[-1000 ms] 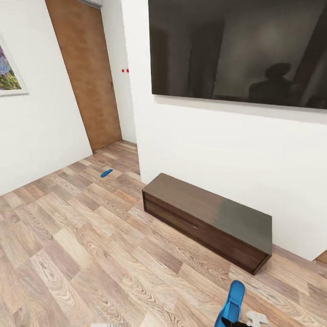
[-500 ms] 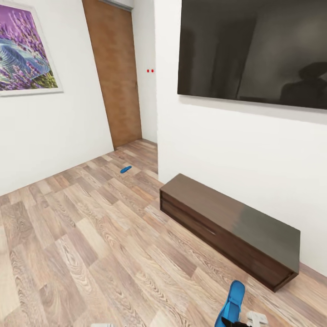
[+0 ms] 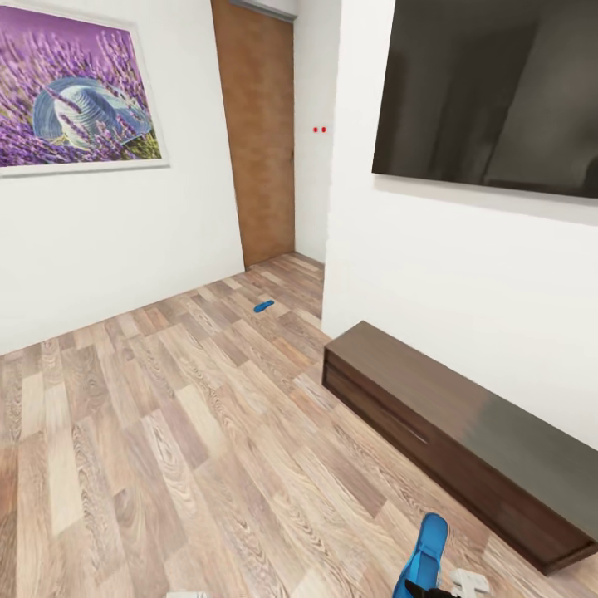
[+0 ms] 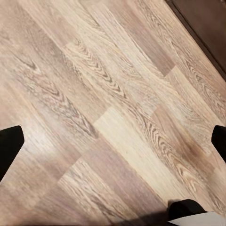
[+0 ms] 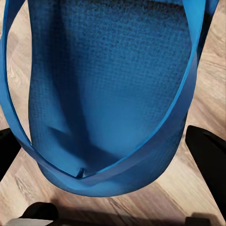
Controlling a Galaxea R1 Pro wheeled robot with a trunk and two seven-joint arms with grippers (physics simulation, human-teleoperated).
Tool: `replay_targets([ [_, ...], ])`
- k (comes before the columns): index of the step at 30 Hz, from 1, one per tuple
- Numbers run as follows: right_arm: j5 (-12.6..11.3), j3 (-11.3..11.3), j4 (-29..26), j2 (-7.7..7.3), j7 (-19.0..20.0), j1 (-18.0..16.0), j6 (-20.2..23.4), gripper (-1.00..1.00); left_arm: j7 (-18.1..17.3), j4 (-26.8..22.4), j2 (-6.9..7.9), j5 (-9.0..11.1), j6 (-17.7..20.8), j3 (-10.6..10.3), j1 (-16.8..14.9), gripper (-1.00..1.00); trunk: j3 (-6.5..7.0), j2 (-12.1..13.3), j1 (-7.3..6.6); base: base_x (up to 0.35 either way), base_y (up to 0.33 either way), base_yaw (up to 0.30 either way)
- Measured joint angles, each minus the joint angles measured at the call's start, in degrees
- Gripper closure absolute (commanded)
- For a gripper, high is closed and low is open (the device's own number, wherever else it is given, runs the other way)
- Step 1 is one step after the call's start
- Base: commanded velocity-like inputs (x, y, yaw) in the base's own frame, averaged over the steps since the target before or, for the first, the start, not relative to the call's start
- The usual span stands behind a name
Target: In the bedroom, move the book from the bed onto either nightstand, and place the two sandals side by side next to the bed.
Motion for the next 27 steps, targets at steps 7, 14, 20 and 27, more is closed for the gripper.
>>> replay_targets([
  [7,0.0,-0.01,-0.02,0.0,0.02,0.0,0.0,1.0,0.0,0.0,-0.02,0.0,-0.03,0.0,0.0,-1.0,0.0,0.0,0.0,0.0,0.0,0.291],
  [14,0.0,0.02,-0.04,0.0,0.08,0.0,0.0,1.0,0.0,0.0,-0.02,0.0,-0.01,0.0,0.0,-1.0,0.0,0.0,0.0,0.0,0.0,0.291],
  [20,0.0,0.02,0.0,0.0,0.09,0.0,0.0,1.0,0.0,0.0,-0.02,0.0,0.0,0.0,0.0,-1.0,0.0,0.0,0.0,0.0,0.0,0.291],
  [27,0.06,0.04,-0.01,0.0,0.09,0.0,0.0,1.0,0.0,0.0,-0.02,0.0,-0.03,0.0,0.0,-1.0,0.0,0.0,0.0,0.0,0.0,0.241],
])
